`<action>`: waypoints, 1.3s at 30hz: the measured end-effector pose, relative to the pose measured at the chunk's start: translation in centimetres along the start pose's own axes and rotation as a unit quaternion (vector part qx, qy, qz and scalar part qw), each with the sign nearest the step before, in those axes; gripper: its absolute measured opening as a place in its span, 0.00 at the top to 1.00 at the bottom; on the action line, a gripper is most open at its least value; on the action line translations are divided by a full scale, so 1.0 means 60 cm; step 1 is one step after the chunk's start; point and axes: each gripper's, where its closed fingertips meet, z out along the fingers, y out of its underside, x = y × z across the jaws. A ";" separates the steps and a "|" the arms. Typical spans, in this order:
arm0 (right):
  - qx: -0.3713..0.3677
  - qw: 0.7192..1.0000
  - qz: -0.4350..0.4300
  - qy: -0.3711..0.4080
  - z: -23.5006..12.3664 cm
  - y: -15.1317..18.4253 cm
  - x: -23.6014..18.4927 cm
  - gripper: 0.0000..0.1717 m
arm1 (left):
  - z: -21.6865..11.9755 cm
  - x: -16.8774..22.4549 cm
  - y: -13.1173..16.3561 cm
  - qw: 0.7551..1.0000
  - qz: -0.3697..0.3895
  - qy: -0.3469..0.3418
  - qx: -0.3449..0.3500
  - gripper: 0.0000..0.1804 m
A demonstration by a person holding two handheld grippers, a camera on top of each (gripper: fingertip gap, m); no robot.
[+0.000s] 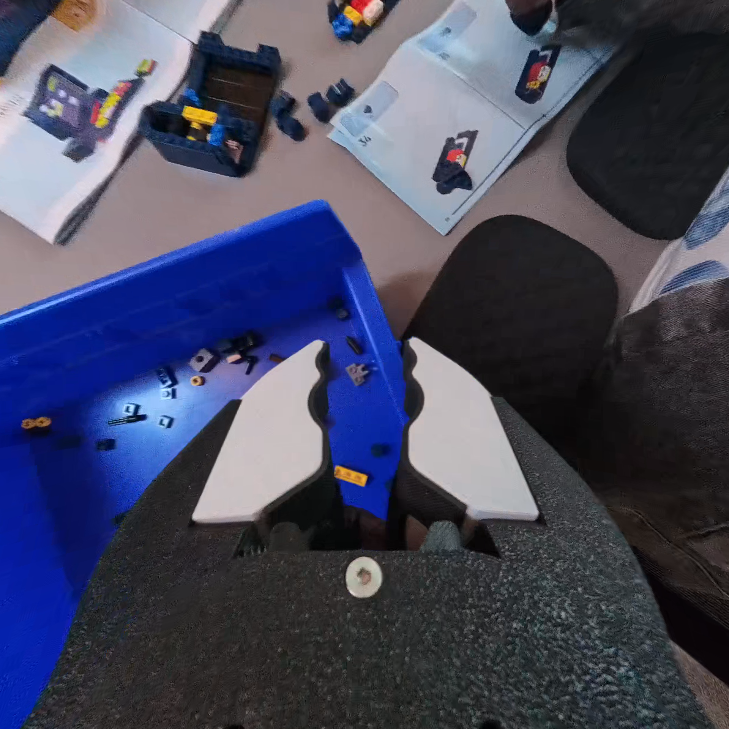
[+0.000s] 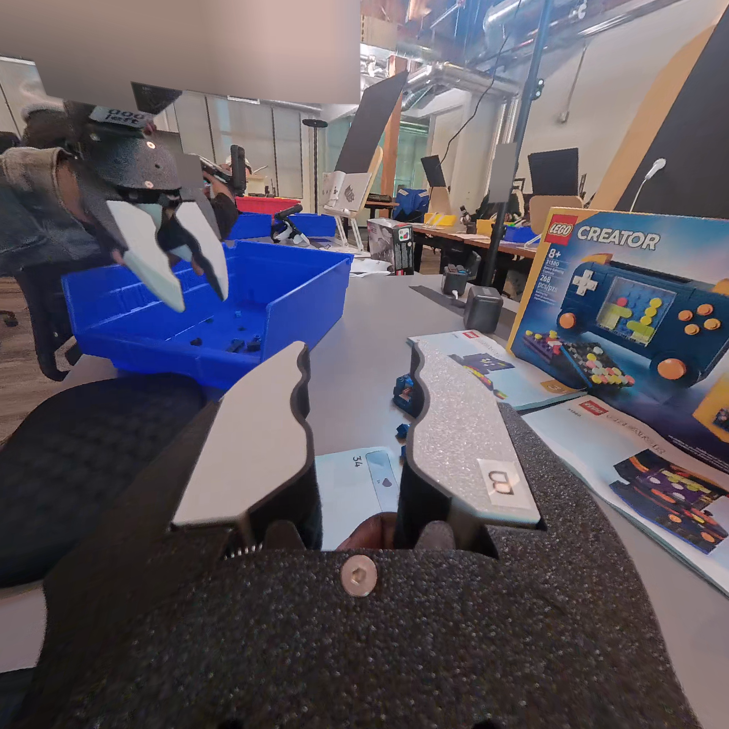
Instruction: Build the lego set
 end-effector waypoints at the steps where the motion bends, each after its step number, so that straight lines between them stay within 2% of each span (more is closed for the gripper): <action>1: -0.002 1.000 0.000 -0.001 0.000 0.002 0.000 0.72 | 0.011 0.013 0.004 1.000 0.004 0.006 -0.016 0.79; 4: 0.000 1.000 -0.005 -0.002 0.000 0.001 -0.001 0.72 | 0.042 0.036 0.031 0.996 0.017 0.003 -0.083 0.77; 6: 0.000 1.000 -0.005 -0.003 0.000 0.001 -0.001 0.72 | 0.054 0.018 0.064 0.987 0.047 -0.042 -0.148 0.82; 7: 0.000 1.000 -0.006 -0.003 -0.001 0.001 -0.001 0.73 | 0.060 0.024 0.075 0.985 0.057 -0.026 -0.161 0.84; 9: 0.007 1.000 -0.009 0.004 -0.003 -0.004 0.002 0.74 | 0.063 0.018 0.077 0.986 0.043 -0.020 -0.161 0.86; 13: 0.031 0.999 -0.010 0.029 -0.013 -0.023 0.016 0.75 | 0.045 -0.078 0.096 0.967 0.038 -0.164 -0.194 0.87; 18: 0.029 0.999 -0.005 0.041 -0.020 -0.030 0.029 0.76 | 0.036 -0.094 0.096 0.963 0.028 -0.184 -0.195 0.88; 20: 0.022 0.999 -0.007 0.049 -0.024 -0.032 0.038 0.78 | 0.029 -0.091 0.062 0.965 0.027 -0.211 -0.153 0.89; 22: -0.003 0.999 -0.002 0.048 -0.025 -0.022 0.045 0.80 | 0.027 -0.069 -0.006 0.977 0.014 -0.206 -0.053 0.89; 23: -0.028 0.999 0.002 0.036 -0.025 -0.010 0.044 0.81 | 0.029 -0.050 -0.048 0.982 0.015 -0.188 0.013 0.89; 25: -0.115 0.993 0.022 -0.026 -0.024 0.031 0.026 0.81 | 0.045 0.012 -0.126 0.985 0.038 -0.102 0.137 0.89; 26: -0.176 0.982 0.032 -0.066 -0.031 0.058 0.011 0.81 | 0.060 0.042 -0.150 0.983 0.052 -0.054 0.168 0.89; 28: -0.316 0.938 0.033 -0.138 -0.067 0.117 -0.016 0.81 | 0.102 0.075 -0.169 0.984 0.070 0.010 0.165 0.88; 29: -0.379 0.913 0.021 -0.150 -0.092 0.143 -0.018 0.82 | 0.125 0.082 -0.176 0.984 0.079 0.025 0.158 0.88; 32: -0.485 0.859 -0.006 -0.166 -0.158 0.191 -0.015 0.86 | 0.181 0.105 -0.196 0.981 0.112 0.073 0.142 0.89; 35: -0.487 0.853 0.016 -0.187 -0.169 0.193 -0.026 0.89 | 0.225 0.111 -0.212 0.979 0.128 0.093 0.128 0.89; 39: -0.459 0.865 -0.011 -0.201 -0.165 0.194 -0.029 0.91 | 0.272 0.113 -0.223 0.979 0.150 0.083 0.115 0.89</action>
